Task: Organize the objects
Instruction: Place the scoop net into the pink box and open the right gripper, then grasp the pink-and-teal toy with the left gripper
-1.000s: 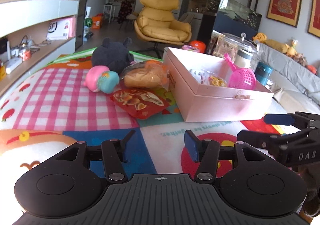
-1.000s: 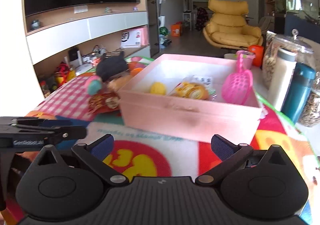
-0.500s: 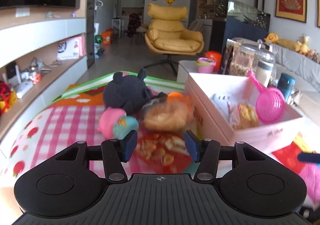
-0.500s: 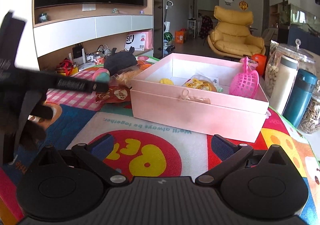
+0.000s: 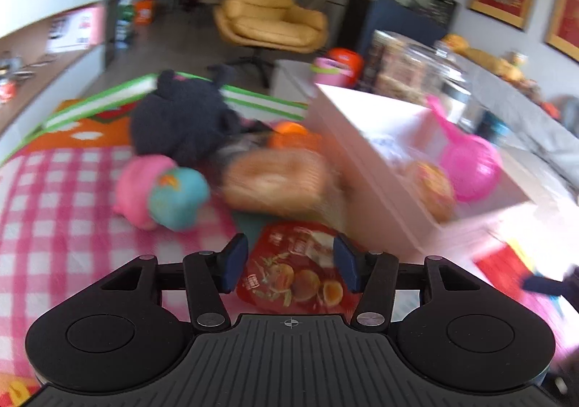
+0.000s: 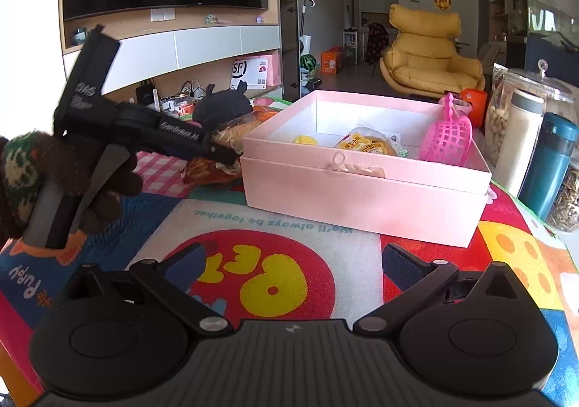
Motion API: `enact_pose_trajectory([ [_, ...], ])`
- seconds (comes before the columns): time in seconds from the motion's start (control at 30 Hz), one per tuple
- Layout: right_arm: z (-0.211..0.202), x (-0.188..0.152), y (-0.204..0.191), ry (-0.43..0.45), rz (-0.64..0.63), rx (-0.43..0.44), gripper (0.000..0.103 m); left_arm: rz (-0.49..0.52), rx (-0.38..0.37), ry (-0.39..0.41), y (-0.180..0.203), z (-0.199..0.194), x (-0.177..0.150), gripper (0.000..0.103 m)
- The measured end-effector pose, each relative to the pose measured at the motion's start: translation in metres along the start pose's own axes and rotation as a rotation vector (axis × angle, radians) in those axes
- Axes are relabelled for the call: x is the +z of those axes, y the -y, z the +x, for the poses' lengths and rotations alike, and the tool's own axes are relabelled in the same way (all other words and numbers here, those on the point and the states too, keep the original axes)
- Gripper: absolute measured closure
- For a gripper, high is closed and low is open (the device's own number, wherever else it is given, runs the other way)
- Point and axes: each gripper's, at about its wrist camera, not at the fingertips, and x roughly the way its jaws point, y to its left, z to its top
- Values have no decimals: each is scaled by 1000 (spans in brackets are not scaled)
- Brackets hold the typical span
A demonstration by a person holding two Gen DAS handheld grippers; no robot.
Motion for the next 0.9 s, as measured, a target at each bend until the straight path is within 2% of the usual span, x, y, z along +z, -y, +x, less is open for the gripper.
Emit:
enact_pose_trajectory([
  [0.07,0,0,0,0,4,0,0,82,-37,-39,7,-9,-8,38],
  [0.17,0,-1,0,-1,1,-3,0,173,-72,-75,12,-25,-19,40],
  [0.23,0,-1,-1,0,0,-4,0,170,-32,-43,11,-35,-24,41],
  [0.3,0,-1,0,-1,1,-5,0,115,62,41,5,-46,-20,41],
  [0.37,0,-1,-1,-3,2,-6,0,17,163,134,-6,-53,-10,43],
  [0.43,0,-1,0,-5,2,-6,0,-106,237,165,-20,-53,1,44],
  [0.5,0,-1,-1,-6,3,-6,0,-259,252,145,-37,-45,10,44],
  [0.57,-1,-1,0,-6,6,-6,0,-429,230,109,-54,-34,17,44],
  [0.63,-1,-1,0,-7,8,-4,0,-538,231,91,-64,-21,24,44],
  [0.7,-1,-2,0,-9,9,-2,0,-563,261,91,-68,-10,33,42],
  [0.9,1,-1,1,-27,15,10,0,-507,380,65,-68,16,46,44],
])
